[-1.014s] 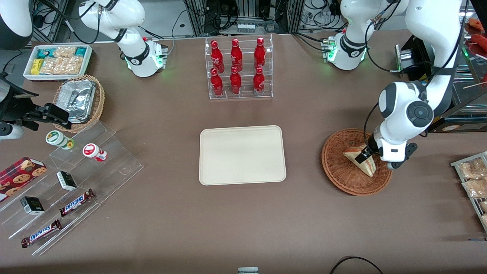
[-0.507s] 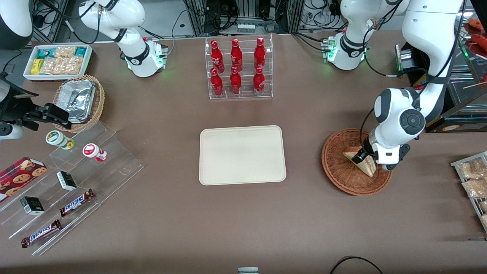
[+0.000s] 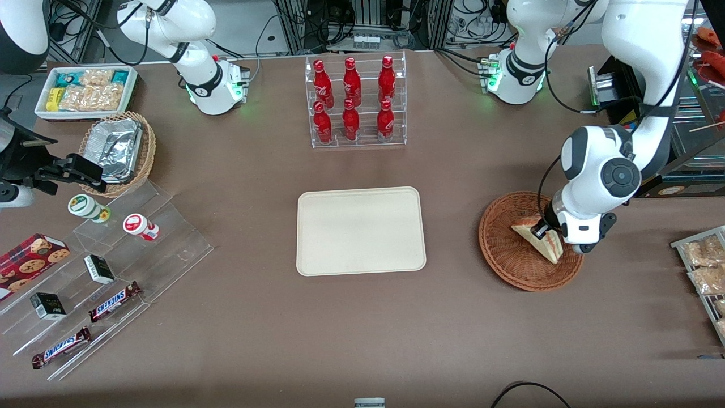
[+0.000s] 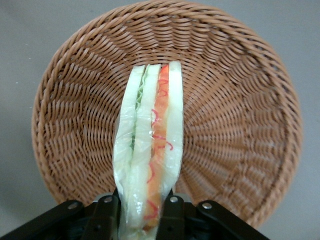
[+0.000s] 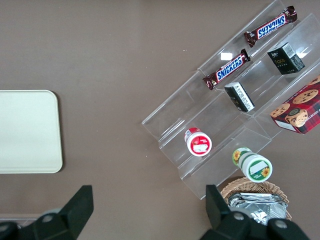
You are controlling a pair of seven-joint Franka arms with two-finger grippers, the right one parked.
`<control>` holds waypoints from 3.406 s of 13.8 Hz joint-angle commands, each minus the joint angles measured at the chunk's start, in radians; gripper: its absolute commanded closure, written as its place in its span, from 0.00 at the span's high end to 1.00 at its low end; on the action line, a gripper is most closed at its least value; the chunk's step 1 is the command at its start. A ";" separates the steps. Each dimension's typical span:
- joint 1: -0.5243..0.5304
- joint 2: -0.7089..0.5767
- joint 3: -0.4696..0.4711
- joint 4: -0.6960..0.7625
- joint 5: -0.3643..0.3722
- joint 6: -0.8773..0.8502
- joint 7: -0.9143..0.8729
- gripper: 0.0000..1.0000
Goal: Place sandwich from basket to tray
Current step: 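Lift the sandwich and carry it over the cream tray, then lower the sandwich onto the tray and open the left gripper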
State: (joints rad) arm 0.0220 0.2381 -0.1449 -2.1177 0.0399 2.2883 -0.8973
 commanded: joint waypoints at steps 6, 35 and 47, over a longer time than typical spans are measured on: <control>-0.239 0.084 -0.004 0.290 0.006 -0.243 0.009 0.00; -0.749 0.687 0.005 1.012 0.044 -0.356 -0.170 0.00; -0.728 0.609 -0.002 1.009 0.028 -0.409 -0.155 1.00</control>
State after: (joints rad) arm -0.7111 0.9000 -0.1510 -1.1039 0.0690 1.9237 -1.0481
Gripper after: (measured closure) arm 0.128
